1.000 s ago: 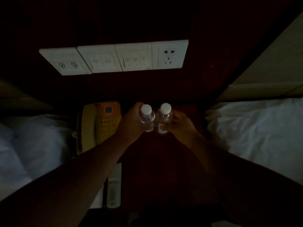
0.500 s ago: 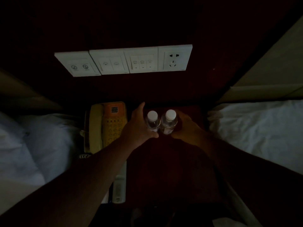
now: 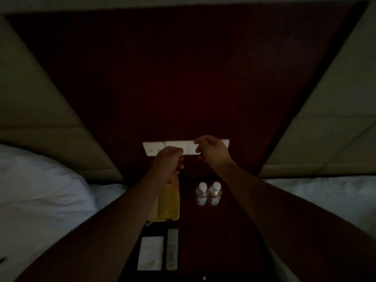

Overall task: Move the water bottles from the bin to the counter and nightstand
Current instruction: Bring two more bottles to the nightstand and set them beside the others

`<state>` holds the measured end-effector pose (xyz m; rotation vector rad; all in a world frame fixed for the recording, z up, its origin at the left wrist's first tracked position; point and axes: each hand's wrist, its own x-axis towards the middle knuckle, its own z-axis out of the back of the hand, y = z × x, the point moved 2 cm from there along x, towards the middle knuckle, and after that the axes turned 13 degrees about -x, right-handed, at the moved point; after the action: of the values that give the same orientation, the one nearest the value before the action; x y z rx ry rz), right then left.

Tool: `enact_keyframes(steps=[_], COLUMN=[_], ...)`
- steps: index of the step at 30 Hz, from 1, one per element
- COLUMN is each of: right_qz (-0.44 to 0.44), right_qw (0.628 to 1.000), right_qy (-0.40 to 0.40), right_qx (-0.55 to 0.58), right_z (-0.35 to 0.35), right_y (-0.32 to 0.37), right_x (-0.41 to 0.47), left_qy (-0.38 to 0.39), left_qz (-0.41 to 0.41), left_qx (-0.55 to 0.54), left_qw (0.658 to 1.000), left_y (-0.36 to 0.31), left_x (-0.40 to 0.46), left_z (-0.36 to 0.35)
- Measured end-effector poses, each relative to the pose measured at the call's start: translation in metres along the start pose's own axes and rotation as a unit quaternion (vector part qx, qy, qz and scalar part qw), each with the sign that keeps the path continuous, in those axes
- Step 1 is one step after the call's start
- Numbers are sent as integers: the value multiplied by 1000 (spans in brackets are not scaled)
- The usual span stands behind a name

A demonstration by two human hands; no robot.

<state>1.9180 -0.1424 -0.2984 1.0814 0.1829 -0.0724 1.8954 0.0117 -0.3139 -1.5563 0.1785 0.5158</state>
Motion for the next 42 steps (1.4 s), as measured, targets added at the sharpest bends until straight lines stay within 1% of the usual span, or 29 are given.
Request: enact_keyframes(steps=[2,4,7,10,12,14,16,18,22,25,28,31,34,37,40,42], right_qz=[40,64,113,162,186,212,232,247,277,301,323,329,335,349,363,366], right_qw=[999,996,985,967,950,928,900,870,796,727,658,597,545,492,444,420], right_qy=[25,60,114,179,235,295,357,417,535,616,680,732,768,797,819,830], right_qx=[11,29,61,81,88,90,89,87,62,41,21,12,-6,-21,-21,-30], right_z=[-8,-19,-44,-83,-113,-145,-179,-213,-278,-316,-342,-355,-356,-353,-353,-356], right_y=[59,117,206,283,323,355,380,396,406,394,374,354,335,311,286,267], right_x=[-7,-14,-35,-79,-121,-174,-236,-306,-470,-607,-745,-869,-978,-1071,-1153,-1204], left_qy=[-12,-45,-125,-210,-274,-338,-409,-486,-616,-705,-767,-821,-859,-883,-903,-915], left_qz=[-56,-101,-160,-212,-234,-243,-253,-258,-262,-233,-232,-216,-188,-159,-158,-149], left_qx=[-17,-50,-83,-87,-85,-112,-143,-156,-171,-159,-148,-138,-133,-143,-168,-170], left_qw=[998,993,976,950,929,902,865,820,723,650,580,510,457,418,364,334], left_y=[-49,-93,-152,-190,-198,-191,-177,-155,-98,-42,13,62,110,158,202,229], left_x=[-24,-46,-87,-146,-196,-255,-322,-397,-566,-701,-830,-935,-1022,-1097,-1165,-1203], left_z=[18,42,93,159,206,252,294,332,393,414,424,426,418,410,406,403])
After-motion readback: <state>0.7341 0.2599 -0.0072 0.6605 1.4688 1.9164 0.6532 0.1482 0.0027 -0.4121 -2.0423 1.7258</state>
